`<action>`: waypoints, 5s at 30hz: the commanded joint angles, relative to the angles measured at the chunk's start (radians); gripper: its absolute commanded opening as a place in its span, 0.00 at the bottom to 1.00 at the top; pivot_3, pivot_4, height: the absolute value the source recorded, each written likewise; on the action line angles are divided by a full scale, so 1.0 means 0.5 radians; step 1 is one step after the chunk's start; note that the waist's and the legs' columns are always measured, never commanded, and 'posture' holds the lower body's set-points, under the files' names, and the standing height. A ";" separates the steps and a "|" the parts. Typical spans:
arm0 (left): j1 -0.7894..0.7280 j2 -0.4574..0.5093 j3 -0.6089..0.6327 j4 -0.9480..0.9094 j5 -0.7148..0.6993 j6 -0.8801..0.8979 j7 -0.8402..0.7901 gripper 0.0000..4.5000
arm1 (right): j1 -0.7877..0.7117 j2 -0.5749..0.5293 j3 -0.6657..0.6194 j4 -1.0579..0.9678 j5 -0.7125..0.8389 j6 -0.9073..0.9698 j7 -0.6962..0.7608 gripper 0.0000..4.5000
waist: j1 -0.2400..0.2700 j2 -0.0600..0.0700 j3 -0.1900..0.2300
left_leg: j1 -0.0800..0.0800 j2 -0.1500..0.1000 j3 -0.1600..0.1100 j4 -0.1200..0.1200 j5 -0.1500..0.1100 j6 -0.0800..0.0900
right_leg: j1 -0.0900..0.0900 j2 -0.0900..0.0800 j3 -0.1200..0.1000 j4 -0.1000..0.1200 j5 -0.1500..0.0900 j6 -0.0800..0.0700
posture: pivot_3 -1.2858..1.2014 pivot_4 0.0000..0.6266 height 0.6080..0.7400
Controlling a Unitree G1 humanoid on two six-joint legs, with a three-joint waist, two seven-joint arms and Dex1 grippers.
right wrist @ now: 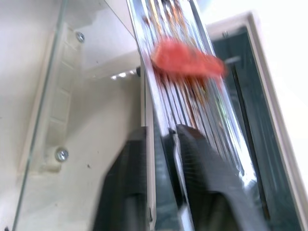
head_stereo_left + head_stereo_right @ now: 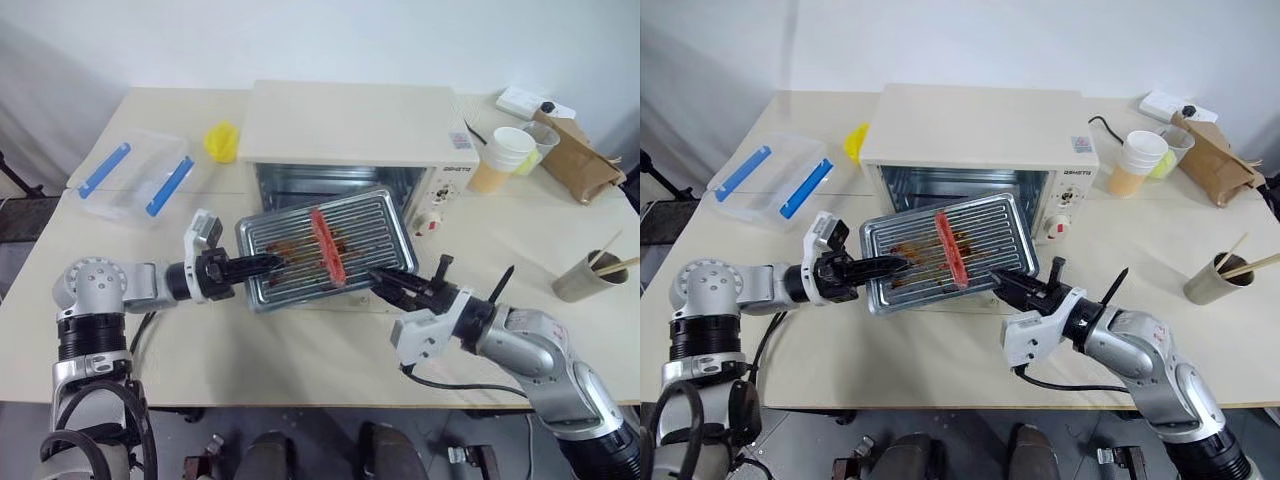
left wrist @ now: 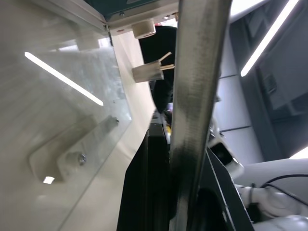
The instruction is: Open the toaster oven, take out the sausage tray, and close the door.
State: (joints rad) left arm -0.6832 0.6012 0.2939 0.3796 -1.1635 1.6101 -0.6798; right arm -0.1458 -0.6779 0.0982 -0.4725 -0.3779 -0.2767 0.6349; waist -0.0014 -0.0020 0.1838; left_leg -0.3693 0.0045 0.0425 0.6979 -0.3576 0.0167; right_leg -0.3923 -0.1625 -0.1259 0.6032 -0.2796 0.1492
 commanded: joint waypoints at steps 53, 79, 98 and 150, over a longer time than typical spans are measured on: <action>1.638 -0.473 1.120 -0.615 -1.617 -1.088 1.317 0.00 | -0.155 0.120 -0.357 0.863 1.783 0.919 0.999 0.00 | 0.039 0.008 0.000 | 0.006 0.010 0.021 0.002 -0.004 0.004 | -0.003 -0.001 0.024 -0.004 -0.004 -0.009 | 0.52 0.24 1.00; 1.650 0.128 0.515 -0.408 -1.581 -0.485 0.906 0.00 | 0.081 -0.131 -0.817 0.299 1.971 0.931 0.930 0.58 | 0.051 0.011 0.000 | 0.002 0.000 0.026 -0.002 -0.017 0.008 | -0.010 0.001 0.027 -0.009 -0.004 -0.009 | 0.52 0.24 1.00; 0.370 -0.029 -0.481 -0.173 -0.461 -0.167 0.357 0.00 | 1.274 -0.034 -1.583 -0.007 2.105 0.709 1.070 1.00 | 0.065 0.011 0.000 | 0.004 -0.005 0.045 -0.001 -0.011 0.012 | 0.000 0.001 0.030 -0.020 0.000 -0.001 | 0.52 0.24 1.00; 0.567 0.519 -0.495 -0.965 0.527 -0.944 -0.188 0.99 | 1.206 -0.007 -1.349 0.005 2.053 0.650 1.024 1.00 | 0.047 0.013 -0.001 | 0.005 -0.009 0.031 -0.008 -0.003 0.009 | -0.002 0.000 0.039 -0.026 0.005 0.006 | 0.52 0.24 1.00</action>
State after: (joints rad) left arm -0.4152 0.8176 0.0394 -0.1046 -0.9605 1.2176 -0.6842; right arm 0.4511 -0.6749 -0.5737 -0.4676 0.6397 0.0649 1.1357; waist 0.0220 0.0047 0.1833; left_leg -0.3671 0.0006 0.0586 0.6934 -0.3591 0.0211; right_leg -0.3944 -0.1622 -0.1065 0.5903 -0.2774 0.1515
